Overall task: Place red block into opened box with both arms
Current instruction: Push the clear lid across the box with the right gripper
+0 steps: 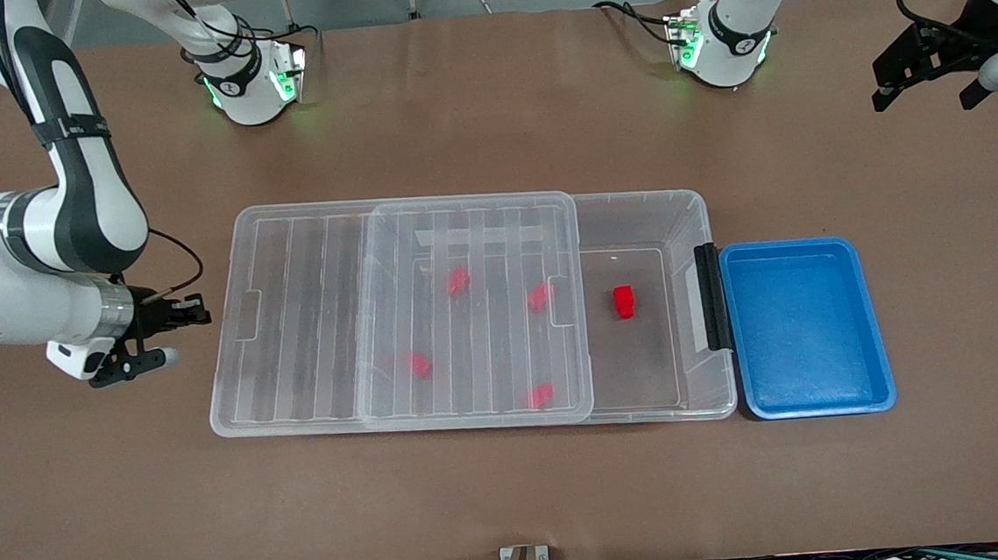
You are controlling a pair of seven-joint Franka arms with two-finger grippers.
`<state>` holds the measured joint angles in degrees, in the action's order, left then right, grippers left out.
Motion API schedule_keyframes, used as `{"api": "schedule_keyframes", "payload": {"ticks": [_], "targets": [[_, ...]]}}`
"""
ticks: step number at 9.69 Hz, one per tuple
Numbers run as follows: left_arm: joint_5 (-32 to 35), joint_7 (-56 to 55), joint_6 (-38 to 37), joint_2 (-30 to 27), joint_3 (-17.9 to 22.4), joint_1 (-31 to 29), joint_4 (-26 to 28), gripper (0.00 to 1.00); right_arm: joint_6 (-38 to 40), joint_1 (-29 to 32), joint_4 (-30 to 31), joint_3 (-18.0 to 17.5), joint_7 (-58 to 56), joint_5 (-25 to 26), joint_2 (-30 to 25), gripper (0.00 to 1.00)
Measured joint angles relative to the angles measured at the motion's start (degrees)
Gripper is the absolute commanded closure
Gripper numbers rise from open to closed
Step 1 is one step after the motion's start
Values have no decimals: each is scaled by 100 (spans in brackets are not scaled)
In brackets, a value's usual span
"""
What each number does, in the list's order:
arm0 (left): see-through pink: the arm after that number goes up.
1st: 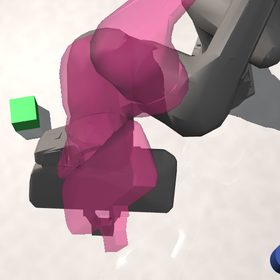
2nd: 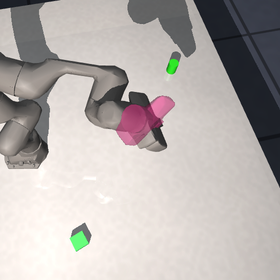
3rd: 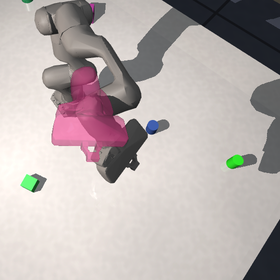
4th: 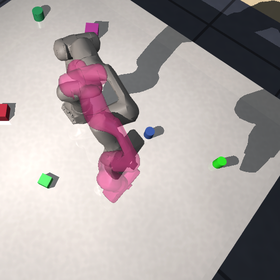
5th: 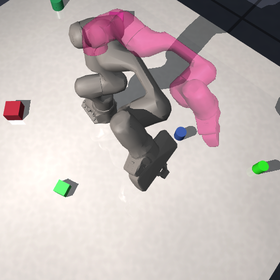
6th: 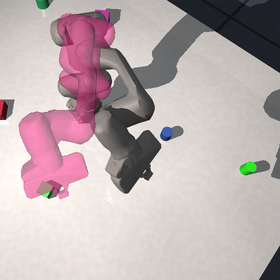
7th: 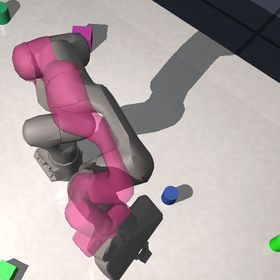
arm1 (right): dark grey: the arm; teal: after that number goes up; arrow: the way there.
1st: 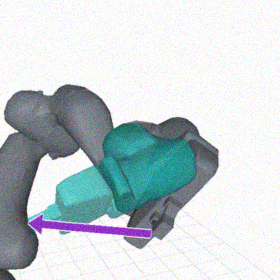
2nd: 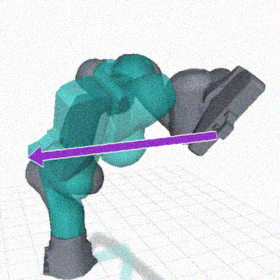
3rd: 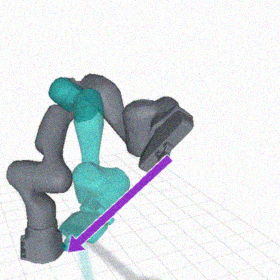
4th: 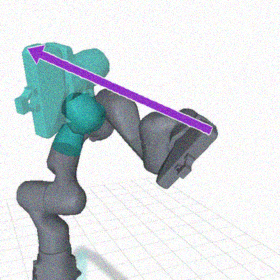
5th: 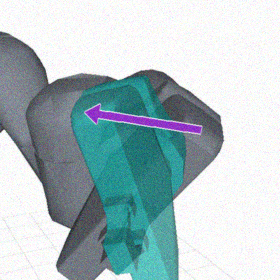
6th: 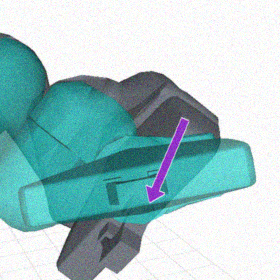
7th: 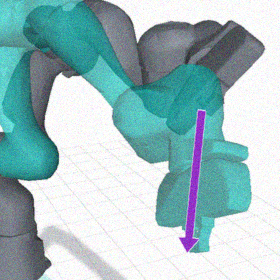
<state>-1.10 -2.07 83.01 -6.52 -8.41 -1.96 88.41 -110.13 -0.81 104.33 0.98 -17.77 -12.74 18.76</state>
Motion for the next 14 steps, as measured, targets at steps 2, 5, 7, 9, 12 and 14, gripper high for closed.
{"api": "schedule_keyframes", "payload": {"ticks": [2,5,7,9,12,14], "targets": [[0,1,-1,10,10,-5,12,0,4,-92,-1,-39,0,-83,8,100],[-1,2,-1,19,10,-5,15,0,4,-201,-29,-319,180,-539,133,100],[-1,6,-1,19,11,-6,14,0,-6,-249,-90,-541,533,-596,182,100],[-1,11,-1,19,11,-6,13,0,-109,-282,-224,-812,958,-608,309,100],[-1,11,-1,19,11,-6,12,0,-481,-463,-317,-986,1315,-619,511,100],[-1,11,-1,19,11,-6,12,0,-663,-590,-342,-997,1534,-619,647,100]]}}
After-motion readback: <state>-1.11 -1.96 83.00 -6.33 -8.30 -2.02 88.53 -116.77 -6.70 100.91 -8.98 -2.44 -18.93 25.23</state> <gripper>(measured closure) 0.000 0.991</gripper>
